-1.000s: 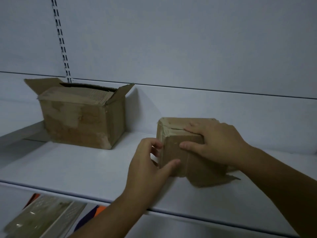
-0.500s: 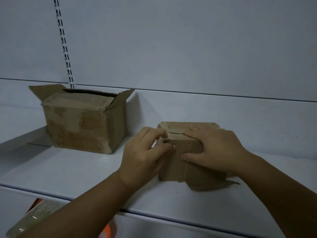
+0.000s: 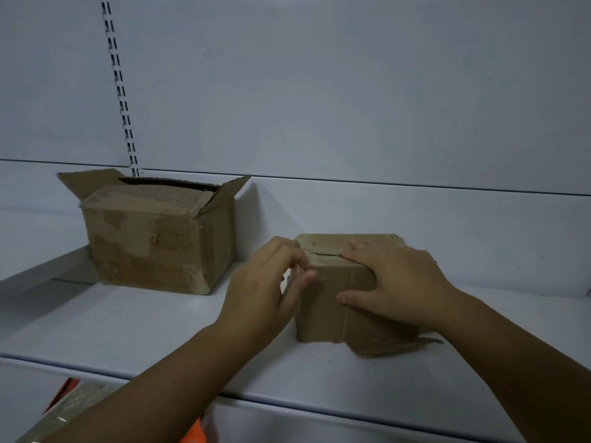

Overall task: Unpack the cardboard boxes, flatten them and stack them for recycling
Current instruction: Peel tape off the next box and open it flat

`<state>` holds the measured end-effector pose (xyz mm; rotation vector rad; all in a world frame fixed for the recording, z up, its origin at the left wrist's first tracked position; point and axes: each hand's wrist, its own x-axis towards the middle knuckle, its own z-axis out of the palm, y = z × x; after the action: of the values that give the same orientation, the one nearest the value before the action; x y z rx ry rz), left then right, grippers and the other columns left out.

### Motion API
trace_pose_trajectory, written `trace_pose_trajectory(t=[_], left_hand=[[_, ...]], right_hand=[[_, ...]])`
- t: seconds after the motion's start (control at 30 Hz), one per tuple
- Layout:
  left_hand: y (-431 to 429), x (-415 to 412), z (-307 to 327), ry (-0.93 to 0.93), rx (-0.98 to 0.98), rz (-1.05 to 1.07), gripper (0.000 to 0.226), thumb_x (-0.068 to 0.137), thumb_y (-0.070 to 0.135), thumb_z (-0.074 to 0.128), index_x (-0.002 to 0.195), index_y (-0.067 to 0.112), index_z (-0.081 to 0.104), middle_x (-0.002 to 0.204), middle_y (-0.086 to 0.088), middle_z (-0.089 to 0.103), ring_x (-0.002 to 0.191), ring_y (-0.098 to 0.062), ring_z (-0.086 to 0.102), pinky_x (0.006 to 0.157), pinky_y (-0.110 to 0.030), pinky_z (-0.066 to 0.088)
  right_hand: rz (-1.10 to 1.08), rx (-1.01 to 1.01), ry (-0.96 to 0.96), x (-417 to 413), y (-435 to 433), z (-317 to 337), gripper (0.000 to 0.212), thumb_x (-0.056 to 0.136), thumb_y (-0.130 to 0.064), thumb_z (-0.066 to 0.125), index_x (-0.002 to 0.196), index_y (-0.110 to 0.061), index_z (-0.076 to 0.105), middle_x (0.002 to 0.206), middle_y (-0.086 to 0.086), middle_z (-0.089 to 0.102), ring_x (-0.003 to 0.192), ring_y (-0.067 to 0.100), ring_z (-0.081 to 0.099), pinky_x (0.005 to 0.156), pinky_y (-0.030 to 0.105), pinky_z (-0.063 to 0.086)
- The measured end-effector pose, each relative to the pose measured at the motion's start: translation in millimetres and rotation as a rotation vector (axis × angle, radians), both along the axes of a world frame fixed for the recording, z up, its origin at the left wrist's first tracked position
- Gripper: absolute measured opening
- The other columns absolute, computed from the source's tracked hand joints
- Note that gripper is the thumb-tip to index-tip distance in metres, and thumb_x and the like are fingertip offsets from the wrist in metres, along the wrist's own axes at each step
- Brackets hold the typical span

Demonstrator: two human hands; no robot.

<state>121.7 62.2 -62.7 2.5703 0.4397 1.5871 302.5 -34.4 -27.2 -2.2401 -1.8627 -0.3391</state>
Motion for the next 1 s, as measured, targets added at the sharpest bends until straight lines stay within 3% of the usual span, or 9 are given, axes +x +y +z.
trace_pose_trajectory(t=[0.1,0.2,0.37,0.53,0.6,0.73,0.83,1.0], left_hand=[[-1.3,3.8,-8.7,0.055,0.139,0.036,0.039,0.079,0.046,0.062,0.089,0.008,0.064,0.097,-0.008,0.062,0.088,-0.017,0.055,0.07,-0.027,0.05],[1.9,8.3,-9.8,-0.006,0.198,0.061,0.025,0.08,0.031,0.066,0.084,0.007,0.067,0.095,-0.011,0.063,0.087,-0.021,0.055,0.066,-0.036,0.051],[4.7,10.6,-4.8,-0.064,0.325,0.029,0.015,0.083,0.018,0.066,0.075,0.005,0.07,0.085,-0.01,0.067,0.081,-0.019,0.055,0.062,-0.032,0.048],[6.6,2.3,8.7,0.032,0.292,0.08,0.023,0.087,0.028,0.06,0.074,0.009,0.067,0.079,-0.004,0.065,0.078,-0.012,0.053,0.063,-0.022,0.043],[4.6,-1.7,16.6,0.089,0.194,0.117,0.024,0.087,0.033,0.056,0.077,0.014,0.066,0.078,0.001,0.066,0.074,-0.012,0.058,0.061,-0.023,0.047],[8.4,-6.3,33.5,0.026,-0.248,0.054,0.011,0.085,0.026,0.063,0.075,0.025,0.059,0.07,0.016,0.061,0.066,-0.003,0.06,0.061,-0.023,0.051],[18.4,-8.9,42.8,-0.012,-0.429,-0.049,0.016,0.085,0.019,0.063,0.072,0.026,0.058,0.067,0.011,0.063,0.065,-0.001,0.06,0.063,-0.024,0.052],[17.9,-2.5,34.6,-0.092,-0.655,-0.258,0.011,0.088,0.012,0.06,0.078,0.016,0.058,0.077,0.002,0.066,0.076,-0.012,0.062,0.076,-0.035,0.051]], right_hand=[[-0.001,0.007,0.003,-1.3,-0.8,-0.1,0.079,0.07,-0.077,0.048,0.14,-0.043,0.031,0.153,-0.015,0.025,0.136,0.013,0.029,0.104,0.038,0.03],[-0.001,0.007,0.013,-1.6,-1.8,0.0,0.077,0.072,-0.075,0.049,0.14,-0.044,0.03,0.153,-0.015,0.025,0.137,0.012,0.029,0.105,0.036,0.029],[-0.006,0.001,0.025,-1.4,-1.0,1.4,0.077,0.072,-0.074,0.051,0.14,-0.043,0.031,0.153,-0.016,0.024,0.136,0.012,0.03,0.105,0.035,0.028],[-0.001,0.005,0.015,-0.7,0.1,1.7,0.077,0.072,-0.073,0.052,0.139,-0.042,0.032,0.153,-0.014,0.026,0.136,0.014,0.031,0.105,0.038,0.029],[0.004,0.014,0.005,0.9,-0.1,0.8,0.077,0.071,-0.073,0.053,0.139,-0.043,0.033,0.152,-0.013,0.028,0.135,0.014,0.031,0.105,0.038,0.028],[0.117,0.069,-0.016,7.6,-0.3,0.4,0.077,0.068,-0.073,0.053,0.137,-0.041,0.039,0.149,-0.014,0.034,0.135,0.008,0.028,0.111,0.032,0.012],[0.235,0.002,-0.007,17.1,-2.3,5.2,0.08,0.066,-0.075,0.052,0.138,-0.042,0.034,0.147,-0.023,0.027,0.134,-0.005,0.014,0.113,0.033,-0.009],[0.263,-0.165,-0.105,31.4,-7.3,22.1,0.076,0.071,-0.073,0.046,0.14,-0.048,0.025,0.145,-0.03,0.009,0.137,-0.005,-0.004,0.113,0.042,-0.014]])
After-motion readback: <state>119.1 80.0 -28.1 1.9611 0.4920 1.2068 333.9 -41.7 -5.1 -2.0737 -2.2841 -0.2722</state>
